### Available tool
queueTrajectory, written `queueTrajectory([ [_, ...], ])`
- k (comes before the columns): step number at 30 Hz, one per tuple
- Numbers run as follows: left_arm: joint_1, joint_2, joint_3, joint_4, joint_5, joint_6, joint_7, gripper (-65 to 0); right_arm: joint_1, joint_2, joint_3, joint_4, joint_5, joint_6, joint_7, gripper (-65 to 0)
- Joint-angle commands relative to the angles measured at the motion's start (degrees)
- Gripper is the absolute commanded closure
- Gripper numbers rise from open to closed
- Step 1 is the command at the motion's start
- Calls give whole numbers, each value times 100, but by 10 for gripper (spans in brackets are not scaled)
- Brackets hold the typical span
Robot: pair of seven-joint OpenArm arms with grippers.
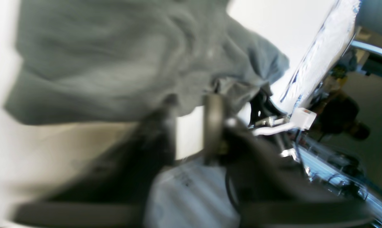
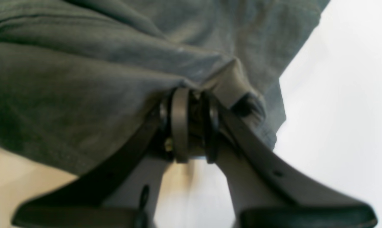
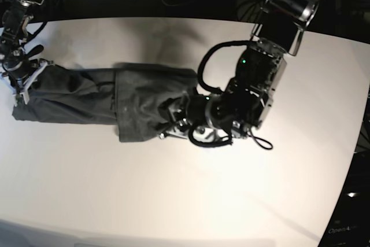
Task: Fold the T-shirt properly
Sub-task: 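Drag the folded end with the left gripper along the strip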
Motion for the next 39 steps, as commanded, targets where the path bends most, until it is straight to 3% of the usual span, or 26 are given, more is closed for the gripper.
queueTrajectory([
  [1, -142, -23, -111, 90, -177, -32, 9, -3, -62, -64, -77, -78, -89, 257, -393, -75],
  [3, -151, -146, -199, 81, -177, -32, 9, -34, -62, -64, -77, -78, -89, 257, -393, -75],
  [9, -142, -198, -190, 46, -169, -32, -35, -31, -62, -64, -77, -78, -89, 257, -393, -75],
  [15, -142, 136, -182, 2, -107, -32, -44, -31, -71, -64, -191, -78, -89, 257, -393, -75],
  [20, -221, 496, -173, -560, 526, -32, -27, -31, -71, -64, -200, -69, -89, 257, -393, -75],
  [27, -212, 698, -182, -1123, 1572, -607, -150, -29, -71, -47, -200, -69, -89, 257, -393, -75],
  [33, 25, 707, -173, -1598, 1625, -774, -545, -29, -71, -38, -200, -69, -89, 257, -393, -75],
  [39, 157, 452, 65, -1756, 1985, -959, -1082, -28, 17, -29, -200, -69, -89, 257, -393, -75],
])
